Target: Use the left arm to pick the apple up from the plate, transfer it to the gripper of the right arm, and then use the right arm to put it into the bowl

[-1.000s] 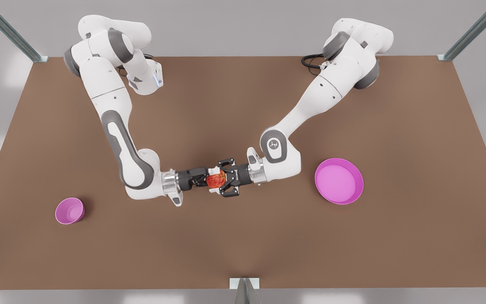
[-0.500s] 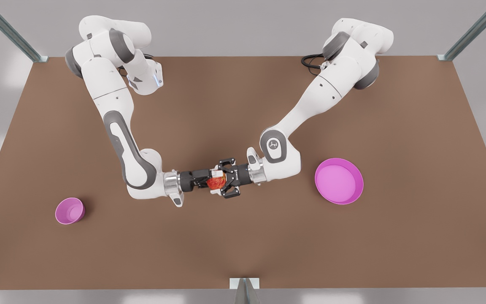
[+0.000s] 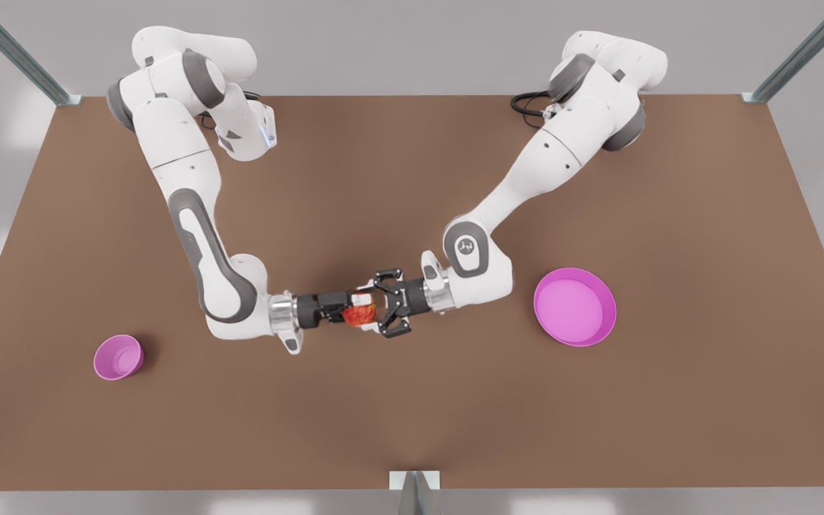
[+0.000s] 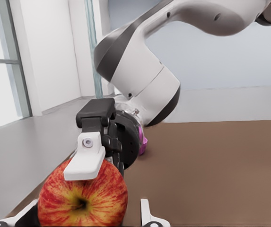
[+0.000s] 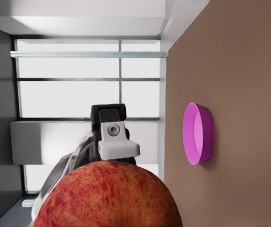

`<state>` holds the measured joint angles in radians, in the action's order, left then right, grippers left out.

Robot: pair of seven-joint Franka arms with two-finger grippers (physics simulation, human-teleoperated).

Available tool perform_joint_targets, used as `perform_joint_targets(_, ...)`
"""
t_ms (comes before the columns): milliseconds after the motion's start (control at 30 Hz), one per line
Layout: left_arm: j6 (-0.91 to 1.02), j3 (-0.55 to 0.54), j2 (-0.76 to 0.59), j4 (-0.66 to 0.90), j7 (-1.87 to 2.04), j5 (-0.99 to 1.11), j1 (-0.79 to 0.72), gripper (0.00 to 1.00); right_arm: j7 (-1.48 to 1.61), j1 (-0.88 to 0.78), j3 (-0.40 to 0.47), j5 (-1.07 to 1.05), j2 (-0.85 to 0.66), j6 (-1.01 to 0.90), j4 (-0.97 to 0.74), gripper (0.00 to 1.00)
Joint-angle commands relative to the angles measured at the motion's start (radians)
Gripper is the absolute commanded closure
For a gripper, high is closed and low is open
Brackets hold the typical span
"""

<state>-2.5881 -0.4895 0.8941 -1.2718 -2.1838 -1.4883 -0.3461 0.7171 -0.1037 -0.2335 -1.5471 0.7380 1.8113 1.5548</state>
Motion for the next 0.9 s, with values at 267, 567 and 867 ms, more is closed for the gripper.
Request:
perform_joint_targets(267,0.509,-0.017,-0.495,-0.376,1.416,1.075,0.433,0.00,0.018,0.173,-0.007,0.295,-0.011,-0.076,0.004,0.23)
perform_joint_targets(567,1.153,0.157,-0.717,-0.032,2.267,1.518,0.466,0.00,0.007,0.436,-0.007,0.696,-0.022,-0.167,-0.005,0.23)
perform_joint_targets(867,1.096,0.381,-0.797,-0.124,2.257,1.487,0.338,0.00,0.025,0.572,0.006,1.064,-0.026,-0.155,-0.128,0.23)
